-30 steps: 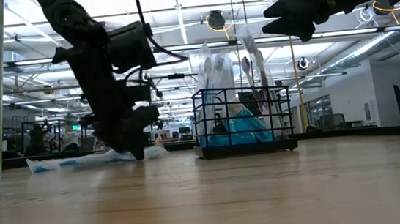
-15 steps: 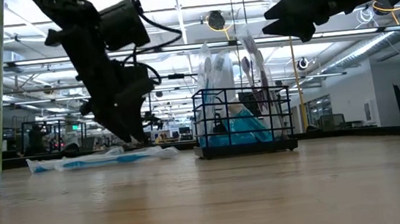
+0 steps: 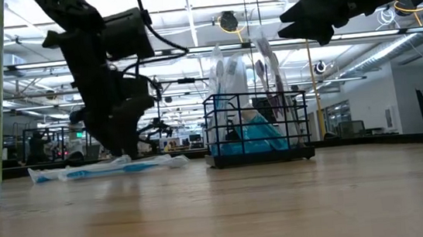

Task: Pick & Place toothbrushing station
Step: Put the purple toothbrush into the black mesh organizer

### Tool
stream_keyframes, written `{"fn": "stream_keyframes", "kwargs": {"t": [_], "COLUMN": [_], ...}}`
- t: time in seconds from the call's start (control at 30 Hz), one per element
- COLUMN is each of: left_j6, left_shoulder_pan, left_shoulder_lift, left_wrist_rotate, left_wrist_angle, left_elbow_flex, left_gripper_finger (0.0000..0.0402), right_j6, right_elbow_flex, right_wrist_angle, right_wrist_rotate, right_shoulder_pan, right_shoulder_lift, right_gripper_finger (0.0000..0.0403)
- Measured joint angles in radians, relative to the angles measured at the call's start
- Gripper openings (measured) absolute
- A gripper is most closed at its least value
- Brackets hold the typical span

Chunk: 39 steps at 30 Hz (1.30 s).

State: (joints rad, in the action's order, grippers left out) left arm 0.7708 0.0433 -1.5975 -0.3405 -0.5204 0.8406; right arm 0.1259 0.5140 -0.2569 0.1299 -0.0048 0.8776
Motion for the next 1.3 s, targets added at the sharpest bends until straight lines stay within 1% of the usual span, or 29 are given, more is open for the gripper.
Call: {"fn": "stream_keyframes", "kwargs": {"t": [0.17, 0.33, 0.43, 0.53, 0.73, 0.77, 0.8, 0.87, 0.97, 1.03, 1.13, 1.2, 1.3], "left_j6": [0.013, 0.025, 0.025, 0.038, 0.042, 0.037, 0.032, 0.029, 0.045, 0.048, 0.041, 0.028, -0.014], "left_shoulder_pan": [0.003, 0.012, 0.013, 0.013, 0.011, 0.011, 0.011, 0.013, 0.016, 0.016, 0.013, 0.014, 0.004], "left_shoulder_lift": [-0.072, -0.111, -0.113, -0.114, -0.116, -0.115, -0.11, -0.103, -0.074, -0.039, 0.021, 0.069, 0.15], "left_wrist_rotate": [0.0, 0.009, 0.018, 0.027, 0.032, 0.025, 0.012, -0.026, -0.102, -0.148, -0.191, -0.225, -0.275], "left_wrist_angle": [0.001, 0.01, 0.012, 0.011, 0.012, 0.011, 0.009, 0.004, -0.034, -0.048, -0.061, -0.058, -0.009], "left_elbow_flex": [0.0, 0.005, 0.005, 0.004, 0.003, 0.003, 0.003, 0.002, -0.006, -0.005, -0.002, -0.004, -0.002], "left_gripper_finger": [0.0218, 0.0218, 0.0203, 0.0162, 0.0043, 0.0026, 0.0017, 0.0018, 0.0034, 0.0033, 0.0014, 0.0013, 0.0022], "right_j6": [0.0, 0.0, 0.0, 0.0, 0.0, 0.0, 0.0, 0.0, 0.0, 0.001, 0.0, 0.0, 0.0], "right_elbow_flex": [0.0, 0.0, 0.0, 0.0, 0.0, 0.0, 0.0, 0.0, 0.0, 0.0, 0.0, 0.0, 0.0], "right_wrist_angle": [0.0, 0.0, 0.0, 0.0, 0.0, 0.0, 0.0, 0.0, 0.0, 0.0, 0.0, 0.0, 0.0], "right_wrist_rotate": [0.0, 0.0, 0.0, 0.0, 0.0, 0.0, 0.0, 0.0, 0.0, 0.0, 0.0, 0.0, 0.0], "right_shoulder_pan": [0.0, 0.0, 0.0, 0.0, 0.0, 0.0, 0.0, 0.0, 0.0, 0.0, 0.0, 0.0, 0.0], "right_shoulder_lift": [0.0, 0.0, 0.0, 0.0, 0.0, 0.0, 0.0, 0.0, 0.0, 0.0, 0.0, 0.0, 0.0], "right_gripper_finger": [0.0226, 0.0226, 0.0224, 0.0224, 0.0224, 0.0223, 0.0223, 0.0222, 0.0222, 0.0221, 0.022, 0.022, 0.0221]}}
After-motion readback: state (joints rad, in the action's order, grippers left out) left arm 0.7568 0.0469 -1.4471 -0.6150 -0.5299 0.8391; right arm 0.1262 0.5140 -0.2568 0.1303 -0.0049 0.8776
